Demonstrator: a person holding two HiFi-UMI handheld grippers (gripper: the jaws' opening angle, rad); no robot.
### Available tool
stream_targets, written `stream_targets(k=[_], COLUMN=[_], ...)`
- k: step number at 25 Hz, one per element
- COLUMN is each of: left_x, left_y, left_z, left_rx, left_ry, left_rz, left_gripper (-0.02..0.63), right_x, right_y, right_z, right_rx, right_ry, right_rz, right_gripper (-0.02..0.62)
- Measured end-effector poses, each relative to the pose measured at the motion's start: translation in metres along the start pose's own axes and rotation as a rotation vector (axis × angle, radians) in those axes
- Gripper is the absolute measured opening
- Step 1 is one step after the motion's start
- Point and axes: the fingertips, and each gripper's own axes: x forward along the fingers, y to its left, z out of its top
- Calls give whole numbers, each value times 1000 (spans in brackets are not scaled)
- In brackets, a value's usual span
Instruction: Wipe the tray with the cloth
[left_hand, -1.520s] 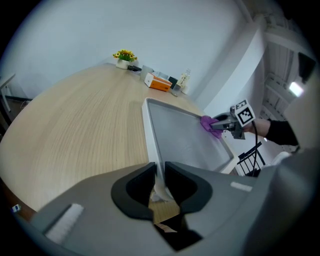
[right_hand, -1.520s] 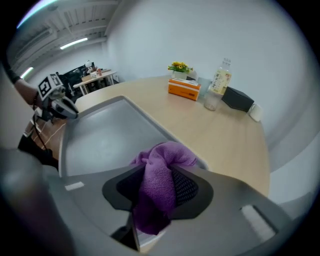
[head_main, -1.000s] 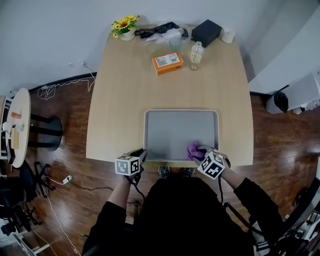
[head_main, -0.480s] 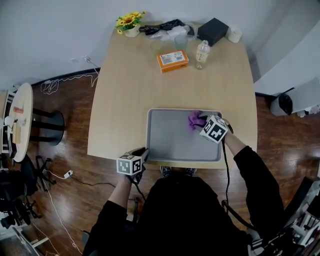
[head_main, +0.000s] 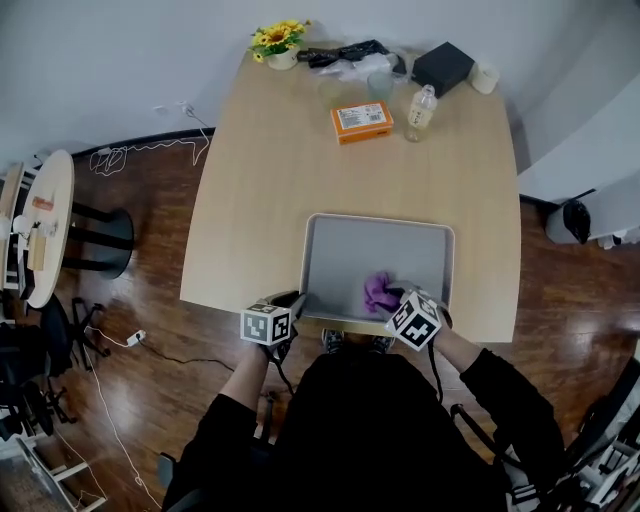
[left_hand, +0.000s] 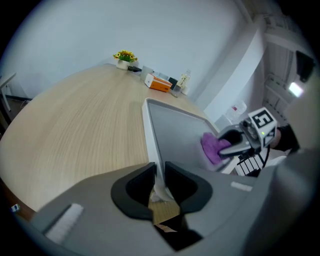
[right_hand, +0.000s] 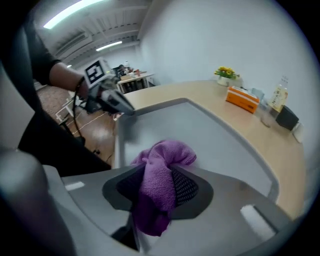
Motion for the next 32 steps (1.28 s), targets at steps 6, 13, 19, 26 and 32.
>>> stream_targets(k=[6,13,19,26,32], left_x=[0,1,2,-2,0], left_y=[-1,-2,2,6,-2], left_z=[-1,4,1,-1,-1], left_rx=[-10,-21,-10,-39,-27], left_ry=[-1,-4,4,1,9], left_rz=[-13,-18,-19,-25,-32], left_gripper=[49,51,51,51,51], right_x=[7,22,31,34,31], right_y=[30,-77,-142,-61,69], right_z=[-1,51,78,69,47], right_rx=[-119,-258,-168,-75,-232], right_ry=[-20,-10,15,-34,-59], right_rz=[120,117,-35,-143,78], right_gripper=[129,132,130,129,123])
